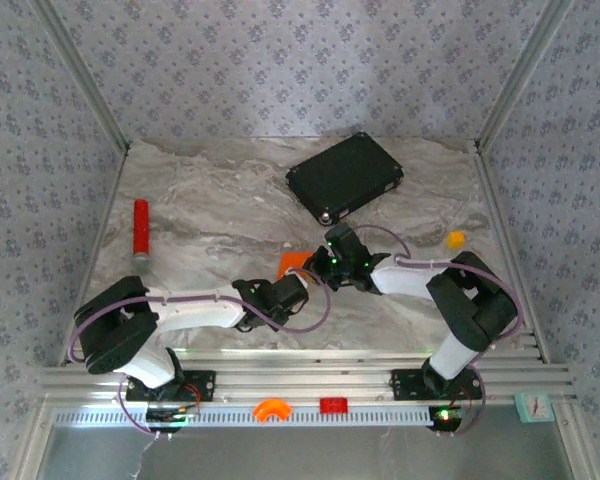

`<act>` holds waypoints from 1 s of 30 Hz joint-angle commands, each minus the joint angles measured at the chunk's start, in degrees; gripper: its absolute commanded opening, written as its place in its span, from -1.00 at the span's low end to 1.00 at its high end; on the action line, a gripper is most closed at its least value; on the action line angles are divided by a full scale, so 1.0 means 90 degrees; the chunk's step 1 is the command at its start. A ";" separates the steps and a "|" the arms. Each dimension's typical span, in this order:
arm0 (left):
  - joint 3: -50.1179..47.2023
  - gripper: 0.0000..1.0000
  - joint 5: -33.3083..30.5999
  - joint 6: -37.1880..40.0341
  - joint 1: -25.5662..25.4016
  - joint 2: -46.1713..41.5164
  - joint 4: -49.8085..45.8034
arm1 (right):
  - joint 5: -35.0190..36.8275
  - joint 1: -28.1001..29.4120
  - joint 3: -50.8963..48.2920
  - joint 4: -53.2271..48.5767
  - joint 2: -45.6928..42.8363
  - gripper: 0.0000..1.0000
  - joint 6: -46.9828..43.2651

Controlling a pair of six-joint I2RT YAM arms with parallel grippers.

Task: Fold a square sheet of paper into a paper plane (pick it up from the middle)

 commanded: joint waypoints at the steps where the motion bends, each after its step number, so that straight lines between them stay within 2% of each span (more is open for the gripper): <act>1: 0.0150 -0.49 -0.0183 0.0086 -0.0047 0.0054 -0.0138 | 0.0067 0.0035 0.0171 -0.0115 -0.0069 -1.00 0.0062; 6: 0.0108 -0.74 -0.0219 0.0095 -0.0051 -0.0046 -0.0069 | 0.0074 0.0039 0.0181 -0.0164 -0.0065 -1.00 0.0028; 11: 0.0025 -0.89 -0.0188 0.0038 -0.0051 -0.0111 0.0043 | 0.0179 0.0026 0.0173 -0.0459 -0.0236 -0.96 -0.0179; 13: -0.0024 -0.90 -0.0115 -0.0009 -0.0047 -0.0109 0.0112 | 0.0305 -0.0008 0.0242 -0.0948 -0.0441 -0.84 -0.0473; 16: -0.0089 -0.92 0.0172 -0.0106 -0.0003 -0.0103 0.0266 | 0.0699 -0.0124 0.0269 -0.1874 -0.0904 -0.54 -0.0949; 20: -0.0212 -0.92 0.0781 -0.0241 0.0203 -0.0102 0.0533 | 0.1062 -0.0377 0.0186 -0.2799 -0.1488 -0.38 -0.1453; 23: -0.0345 -0.89 0.1348 -0.0319 0.0480 -0.0086 0.0748 | 0.1117 -0.0530 0.0072 -0.3025 -0.1787 -0.37 -0.1662; 28: -0.0568 -0.88 0.2160 -0.0436 0.0887 0.0030 0.1017 | 0.1259 -0.0470 -0.0166 -0.2571 -0.1990 -0.42 -0.1966; 30: -0.0707 -0.86 0.2770 -0.0525 0.1126 0.0077 0.1255 | 0.1240 -0.0346 -0.0193 -0.2345 -0.1937 -0.44 -0.2213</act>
